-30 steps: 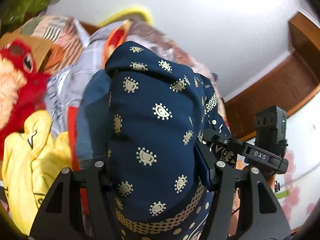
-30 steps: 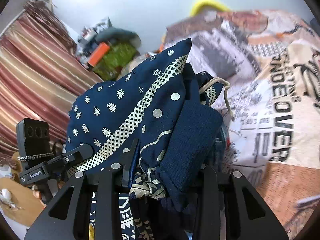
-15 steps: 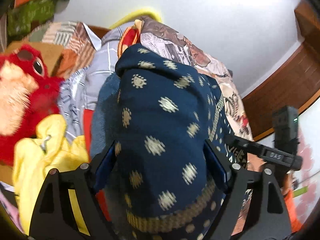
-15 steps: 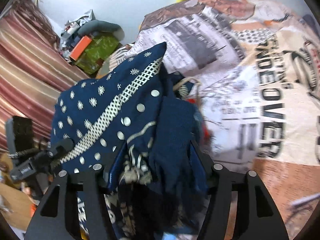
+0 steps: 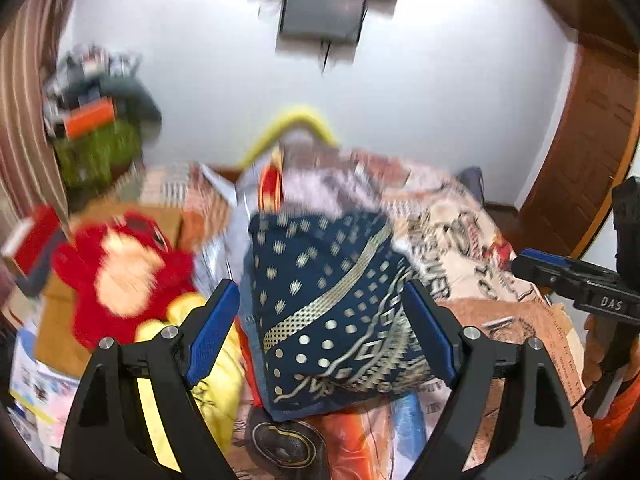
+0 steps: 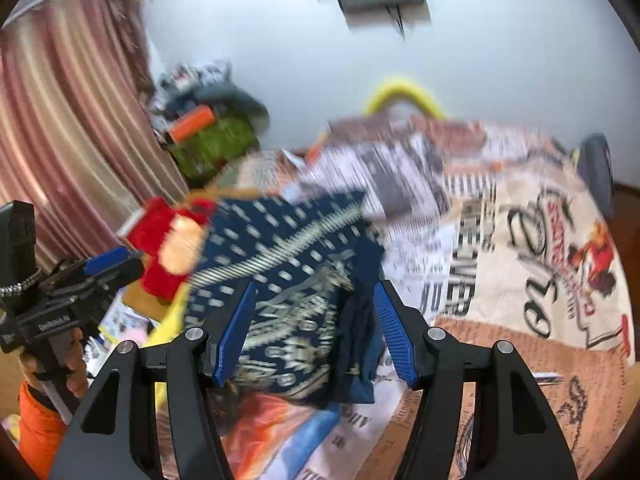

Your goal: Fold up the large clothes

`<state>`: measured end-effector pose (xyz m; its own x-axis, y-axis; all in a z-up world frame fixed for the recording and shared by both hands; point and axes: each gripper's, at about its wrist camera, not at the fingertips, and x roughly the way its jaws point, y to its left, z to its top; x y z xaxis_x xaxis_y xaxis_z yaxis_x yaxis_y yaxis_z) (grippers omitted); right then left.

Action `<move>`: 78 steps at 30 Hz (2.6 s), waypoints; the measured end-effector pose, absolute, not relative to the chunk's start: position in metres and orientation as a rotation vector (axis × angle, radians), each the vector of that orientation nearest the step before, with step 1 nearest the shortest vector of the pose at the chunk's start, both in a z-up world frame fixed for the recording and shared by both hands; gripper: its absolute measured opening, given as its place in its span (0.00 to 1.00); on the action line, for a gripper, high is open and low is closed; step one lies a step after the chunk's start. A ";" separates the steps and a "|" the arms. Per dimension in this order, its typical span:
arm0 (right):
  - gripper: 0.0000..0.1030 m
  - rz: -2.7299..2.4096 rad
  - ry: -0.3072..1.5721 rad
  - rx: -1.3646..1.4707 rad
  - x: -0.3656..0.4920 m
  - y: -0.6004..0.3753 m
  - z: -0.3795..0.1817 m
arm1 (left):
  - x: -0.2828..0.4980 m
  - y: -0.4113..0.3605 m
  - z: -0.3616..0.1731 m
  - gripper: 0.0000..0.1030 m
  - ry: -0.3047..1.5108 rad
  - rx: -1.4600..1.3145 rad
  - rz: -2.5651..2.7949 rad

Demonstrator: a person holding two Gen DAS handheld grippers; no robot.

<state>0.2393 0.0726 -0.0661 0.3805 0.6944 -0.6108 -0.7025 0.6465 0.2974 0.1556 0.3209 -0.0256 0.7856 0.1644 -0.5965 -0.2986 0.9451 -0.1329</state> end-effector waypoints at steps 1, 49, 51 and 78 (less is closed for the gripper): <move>0.56 0.896 0.744 -0.003 0.231 0.068 -0.057 | 0.142 0.311 -0.011 0.81 0.578 -0.205 0.260; 0.97 0.781 0.189 -0.052 0.052 -0.018 0.001 | -0.030 0.165 0.031 0.99 0.214 -0.083 0.425; 0.97 0.782 0.193 -0.044 0.053 -0.019 0.000 | -0.028 0.165 0.030 0.99 0.218 -0.085 0.432; 0.98 0.771 0.253 -0.010 0.061 -0.031 -0.004 | -0.014 0.172 0.017 0.99 0.261 -0.087 0.431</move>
<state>0.0611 -0.0312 -0.0035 0.6884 0.6880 -0.2297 -0.6904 0.7186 0.0834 -0.0143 0.1718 0.0170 0.8760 0.4010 -0.2680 -0.4232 0.9056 -0.0282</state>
